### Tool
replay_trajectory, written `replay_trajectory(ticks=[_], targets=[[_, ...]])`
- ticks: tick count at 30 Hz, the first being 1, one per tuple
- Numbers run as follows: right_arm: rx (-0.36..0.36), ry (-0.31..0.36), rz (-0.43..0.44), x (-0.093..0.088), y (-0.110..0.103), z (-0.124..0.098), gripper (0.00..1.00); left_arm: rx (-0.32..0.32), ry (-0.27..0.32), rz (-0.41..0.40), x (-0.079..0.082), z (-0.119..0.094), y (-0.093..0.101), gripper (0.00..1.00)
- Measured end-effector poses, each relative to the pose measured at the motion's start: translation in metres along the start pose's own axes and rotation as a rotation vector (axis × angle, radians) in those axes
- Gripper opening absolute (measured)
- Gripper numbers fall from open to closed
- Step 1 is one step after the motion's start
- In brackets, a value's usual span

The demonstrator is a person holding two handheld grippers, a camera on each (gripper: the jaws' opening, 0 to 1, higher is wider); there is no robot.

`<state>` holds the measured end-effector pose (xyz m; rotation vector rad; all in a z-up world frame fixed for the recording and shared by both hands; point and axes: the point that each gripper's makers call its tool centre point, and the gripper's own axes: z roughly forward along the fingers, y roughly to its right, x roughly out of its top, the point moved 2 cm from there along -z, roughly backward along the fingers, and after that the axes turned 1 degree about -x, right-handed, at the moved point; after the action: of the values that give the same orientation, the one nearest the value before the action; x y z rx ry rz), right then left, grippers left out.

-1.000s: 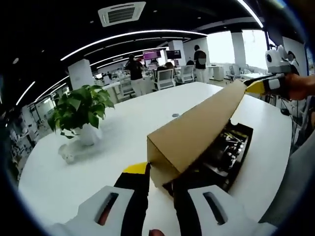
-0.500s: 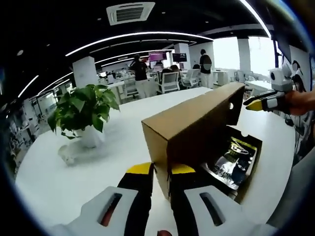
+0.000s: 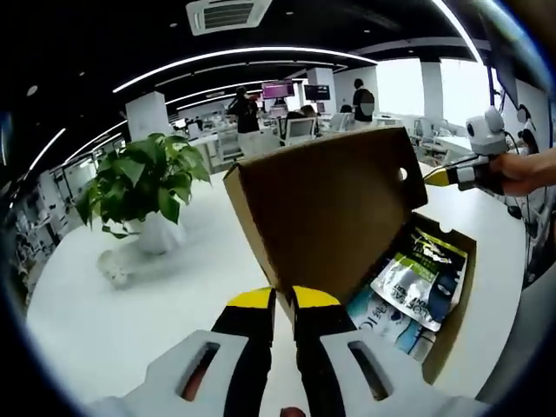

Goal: Operate the shoe box by opening the lid, removing the specified soft item, and placing it in the target area until the item is outside and the box remains undamaged.

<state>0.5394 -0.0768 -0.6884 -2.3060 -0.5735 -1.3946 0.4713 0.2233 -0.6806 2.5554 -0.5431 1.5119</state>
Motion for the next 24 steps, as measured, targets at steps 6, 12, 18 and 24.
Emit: replay_trajectory(ticks=[6, 12, 18, 24], targets=[[-0.001, -0.006, -0.005, 0.006, 0.004, 0.015, 0.00, -0.001, -0.005, -0.019, 0.002, 0.013, -0.009, 0.04], [0.030, -0.055, -0.030, -0.003, -0.003, 0.031, 0.00, -0.006, -0.013, -0.048, 0.000, 0.024, -0.016, 0.03], [0.042, -0.076, -0.029, -0.011, -0.010, 0.037, 0.00, -0.008, -0.026, -0.081, -0.002, 0.035, -0.023, 0.02], [0.050, -0.099, -0.040, -0.017, -0.007, 0.035, 0.00, -0.012, -0.048, -0.084, -0.006, 0.046, -0.027, 0.02]])
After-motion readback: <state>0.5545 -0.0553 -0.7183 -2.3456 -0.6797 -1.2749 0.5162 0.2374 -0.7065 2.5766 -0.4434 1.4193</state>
